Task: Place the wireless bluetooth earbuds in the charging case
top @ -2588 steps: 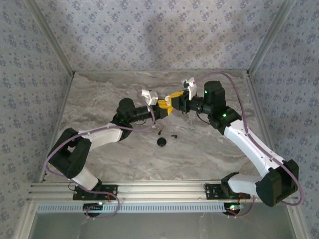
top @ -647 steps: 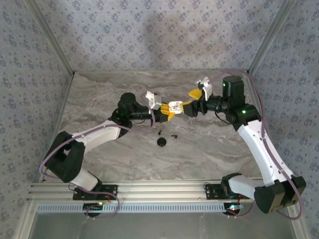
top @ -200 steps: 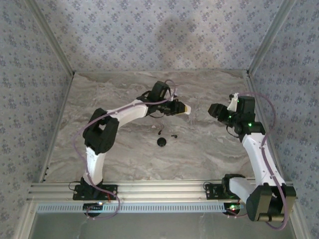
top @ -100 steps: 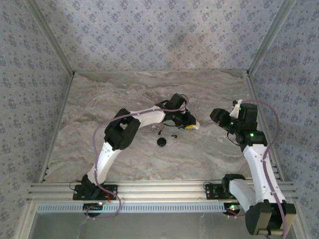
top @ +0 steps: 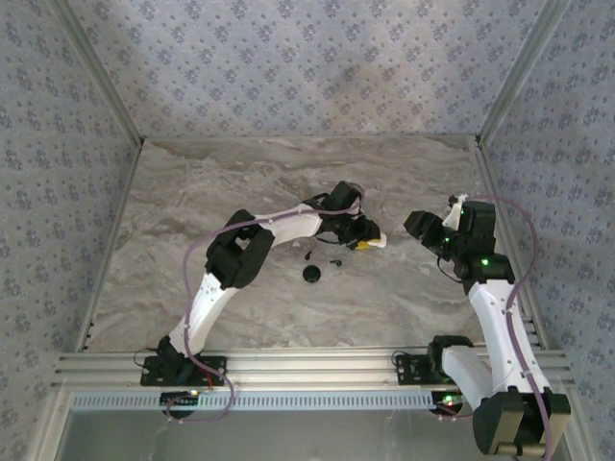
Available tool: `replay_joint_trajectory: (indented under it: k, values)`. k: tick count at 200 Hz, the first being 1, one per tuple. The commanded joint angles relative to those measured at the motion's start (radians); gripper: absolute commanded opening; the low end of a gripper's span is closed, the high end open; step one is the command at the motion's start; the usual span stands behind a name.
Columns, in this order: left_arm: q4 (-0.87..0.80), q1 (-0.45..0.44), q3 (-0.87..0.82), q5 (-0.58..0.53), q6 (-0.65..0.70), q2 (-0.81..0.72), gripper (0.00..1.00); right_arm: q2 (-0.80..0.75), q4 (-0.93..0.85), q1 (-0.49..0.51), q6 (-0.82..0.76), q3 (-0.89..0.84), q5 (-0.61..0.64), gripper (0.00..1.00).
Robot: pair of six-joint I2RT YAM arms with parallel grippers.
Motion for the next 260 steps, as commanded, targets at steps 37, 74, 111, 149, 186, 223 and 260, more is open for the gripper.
replay_joint_trajectory:
  k: [37,74,111,149,186,223,260]
  values:
    - [-0.244,-0.003,0.096,-0.132,0.144,-0.054,0.47,0.007,-0.018,0.007,-0.005,0.033,-0.015,0.60]
    - [-0.408,0.000,0.113,-0.259,0.258,-0.148,0.52,0.044,-0.085,0.046,-0.043,0.092,-0.009,0.62]
    - [-0.517,0.018,0.051,-0.391,0.319,-0.303,0.55,0.124,-0.163,0.167,-0.114,0.146,0.011,0.63]
    - [-0.470,0.072,-0.199,-0.486,0.303,-0.555,0.57,0.263,-0.265,0.358,-0.208,0.243,0.123,0.65]
    - [-0.419,0.176,-0.462,-0.529,0.279,-0.789,0.60,0.439,-0.343,0.480,-0.242,0.383,0.157,0.65]
    - [-0.397,0.323,-0.675,-0.489,0.285,-0.986,0.64,0.604,-0.434,0.617,-0.267,0.554,0.217,0.66]
    - [-0.384,0.464,-0.833,-0.436,0.307,-1.135,0.66,0.760,-0.524,0.726,-0.259,0.672,0.240,0.66]
